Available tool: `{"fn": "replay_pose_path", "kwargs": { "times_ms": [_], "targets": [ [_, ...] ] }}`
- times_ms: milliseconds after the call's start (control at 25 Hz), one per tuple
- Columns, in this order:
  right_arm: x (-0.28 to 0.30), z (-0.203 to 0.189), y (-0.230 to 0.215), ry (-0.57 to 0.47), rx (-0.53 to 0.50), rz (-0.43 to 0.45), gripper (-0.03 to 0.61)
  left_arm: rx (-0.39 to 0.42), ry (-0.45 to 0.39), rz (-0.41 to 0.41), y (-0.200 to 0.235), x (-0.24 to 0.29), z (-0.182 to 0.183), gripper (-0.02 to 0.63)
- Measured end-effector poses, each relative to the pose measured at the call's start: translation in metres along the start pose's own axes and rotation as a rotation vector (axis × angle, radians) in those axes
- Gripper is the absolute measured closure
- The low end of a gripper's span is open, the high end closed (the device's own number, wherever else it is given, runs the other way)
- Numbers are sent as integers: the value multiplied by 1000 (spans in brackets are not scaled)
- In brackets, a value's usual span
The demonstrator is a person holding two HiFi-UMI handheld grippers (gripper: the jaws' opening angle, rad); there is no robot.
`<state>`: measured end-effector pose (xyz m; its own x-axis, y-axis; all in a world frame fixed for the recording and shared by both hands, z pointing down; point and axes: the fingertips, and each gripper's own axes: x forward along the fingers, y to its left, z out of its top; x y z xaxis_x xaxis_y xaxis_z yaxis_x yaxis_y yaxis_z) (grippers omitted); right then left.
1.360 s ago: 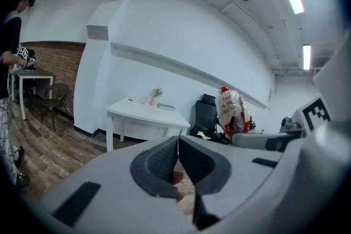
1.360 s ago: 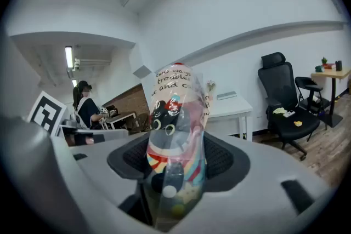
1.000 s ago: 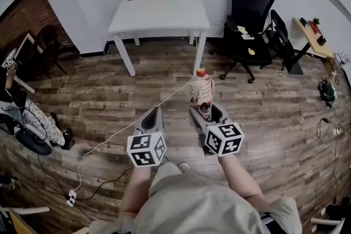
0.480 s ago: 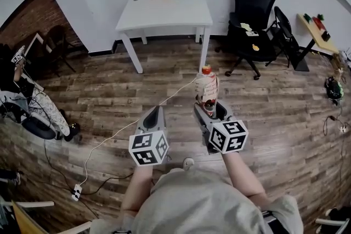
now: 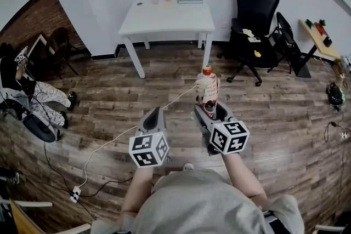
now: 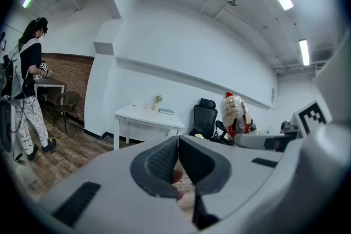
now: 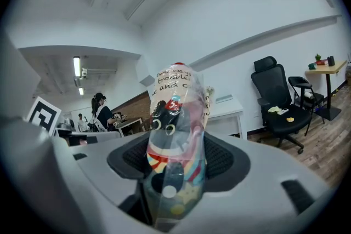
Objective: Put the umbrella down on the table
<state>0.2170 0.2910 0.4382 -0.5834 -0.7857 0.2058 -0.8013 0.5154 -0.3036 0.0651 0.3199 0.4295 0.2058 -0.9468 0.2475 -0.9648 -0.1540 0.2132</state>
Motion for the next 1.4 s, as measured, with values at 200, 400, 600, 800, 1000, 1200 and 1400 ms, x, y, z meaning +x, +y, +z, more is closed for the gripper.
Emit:
{"fn": "replay_pose_path", "kwargs": {
  "times_ms": [200,400,600,800,1000,1200,1400],
  "targets": [
    [9,5,-4,10,-10,23,308,1,-2,11,1,10,2,606],
    [19,7,-7,31,-19,35,308,-10,4,30,7,15,3,605],
    [34,11,-8,26,-14,51,310,-17,12,41,17,25,3,606],
    [51,15,-12,25,-12,52,308,-22,11,43,26,43,5,606],
    [77,23,-22,14,-9,46,308,-16,5,28,37,74,11,606],
    [116,28,-33,23,4,45,308,-7,3,20,52,110,22,606],
    [165,40,-39,24,-6,47,308,-9,11,40,83,148,35,605]
  ]
}}
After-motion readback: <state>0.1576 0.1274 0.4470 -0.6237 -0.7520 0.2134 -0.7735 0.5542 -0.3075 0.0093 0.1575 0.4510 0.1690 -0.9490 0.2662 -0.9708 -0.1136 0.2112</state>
